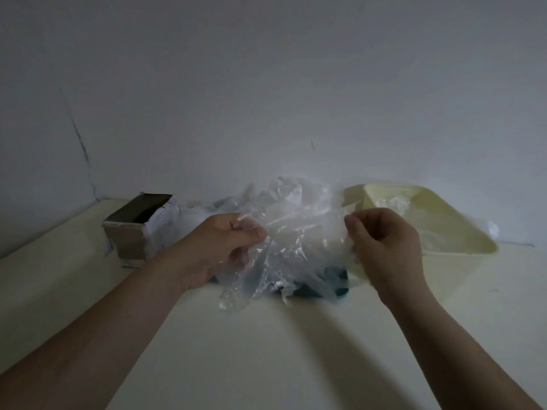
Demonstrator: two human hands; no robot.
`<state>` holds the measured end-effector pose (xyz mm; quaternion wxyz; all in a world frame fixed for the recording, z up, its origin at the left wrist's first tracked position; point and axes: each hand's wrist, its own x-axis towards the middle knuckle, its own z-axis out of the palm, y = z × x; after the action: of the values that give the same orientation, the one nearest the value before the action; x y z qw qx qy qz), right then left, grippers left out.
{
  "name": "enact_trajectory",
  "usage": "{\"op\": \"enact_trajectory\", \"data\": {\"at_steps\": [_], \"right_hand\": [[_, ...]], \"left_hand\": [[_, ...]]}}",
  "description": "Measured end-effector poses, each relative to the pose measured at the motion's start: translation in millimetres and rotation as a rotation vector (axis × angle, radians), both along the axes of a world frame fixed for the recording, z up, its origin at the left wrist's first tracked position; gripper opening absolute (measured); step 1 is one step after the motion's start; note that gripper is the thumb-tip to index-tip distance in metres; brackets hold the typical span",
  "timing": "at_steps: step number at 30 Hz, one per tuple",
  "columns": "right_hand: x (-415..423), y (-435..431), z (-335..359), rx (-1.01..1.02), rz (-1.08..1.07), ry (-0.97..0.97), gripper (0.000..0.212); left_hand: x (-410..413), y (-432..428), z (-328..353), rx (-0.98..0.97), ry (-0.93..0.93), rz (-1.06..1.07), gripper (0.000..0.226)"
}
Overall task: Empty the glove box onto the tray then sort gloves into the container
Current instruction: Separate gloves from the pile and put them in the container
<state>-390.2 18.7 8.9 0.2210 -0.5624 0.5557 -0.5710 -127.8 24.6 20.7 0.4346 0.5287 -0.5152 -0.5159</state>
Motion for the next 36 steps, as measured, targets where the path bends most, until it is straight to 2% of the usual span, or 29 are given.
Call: {"op": "enact_trajectory", "data": {"at_steps": [1,3,6,8,9,10,12,13,16,19,20,22,23,24,25,27,29,31,32,34,36], "right_hand": [[3,5,3,-0.07,-0.02,0.08,0.009],[10,12,12,-0.106,0.071,0.189,0.031],[20,20,25,0.015,0.244,0.399,0.08],[26,19,32,0.07,0.32,0.536,0.095],[28,17,35,0.095,0.374,0.56,0.092],[29,14,36,0.134,0.441,0.53,0.081],[29,6,32,0.2,0.55,0.318,0.039],[27,1,26,0.213,0.569,0.194,0.026],[20,-8,1,0.21,0.464,-0.002,0.039],[18,-7,-23,0.191,0.281,-0.097,0.037],[18,-5,-28,0.18,0.244,-0.152,0.038],[18,-1,-34,0.143,0.219,-0.267,0.036],[19,1,-35,0.126,0.217,-0.319,0.034],[20,4,-36,0.12,0.213,-0.362,0.033],[20,7,-38,0.117,0.213,-0.408,0.032],[18,12,-43,0.135,0.213,-0.474,0.028],[11,14,-52,0.207,0.2,-0.45,0.031],[2,15,-58,0.26,0.179,-0.344,0.035],[-2,17,-58,0.242,0.132,-0.238,0.033],[-8,23,-48,0.098,0.007,-0.01,0.026],[-8,28,-29,-0.046,-0.008,0.044,0.033]], "left_hand": [[1,0,1,-0.009,-0.026,-0.01,0.01],[1,1,4,-0.03,-0.057,-0.051,0.01],[-6,5,5,-0.048,-0.052,-0.142,0.006],[-12,7,5,-0.058,-0.067,-0.233,0.009],[-15,7,4,-0.072,-0.097,-0.28,0.015],[-18,7,2,-0.081,-0.122,-0.324,0.018],[-21,9,4,-0.086,-0.145,-0.366,0.007],[-20,10,5,-0.093,-0.164,-0.363,0.004],[-10,3,5,-0.13,-0.174,-0.216,0.012],[-3,-7,-4,-0.162,0.042,0.109,0.011],[-2,-9,-6,-0.139,0.14,0.149,0.012],[-4,-11,-13,-0.017,0.249,0.031,0.036],[-6,-9,-18,0.057,0.262,-0.061,0.052],[-8,-8,-22,0.104,0.27,-0.123,0.058],[-11,-7,-25,0.108,0.294,-0.157,0.053],[-16,-8,-26,0.06,0.412,-0.145,0.027],[-19,-11,-19,0.021,0.577,-0.074,0.012],[-19,-17,-8,-0.025,0.683,-0.015,0.006],[-18,-20,-3,-0.06,0.673,0.004,0.005],[-15,-24,4,-0.125,0.533,0.015,0.008],[-15,-25,11,-0.144,0.359,-0.086,0.01]]}}
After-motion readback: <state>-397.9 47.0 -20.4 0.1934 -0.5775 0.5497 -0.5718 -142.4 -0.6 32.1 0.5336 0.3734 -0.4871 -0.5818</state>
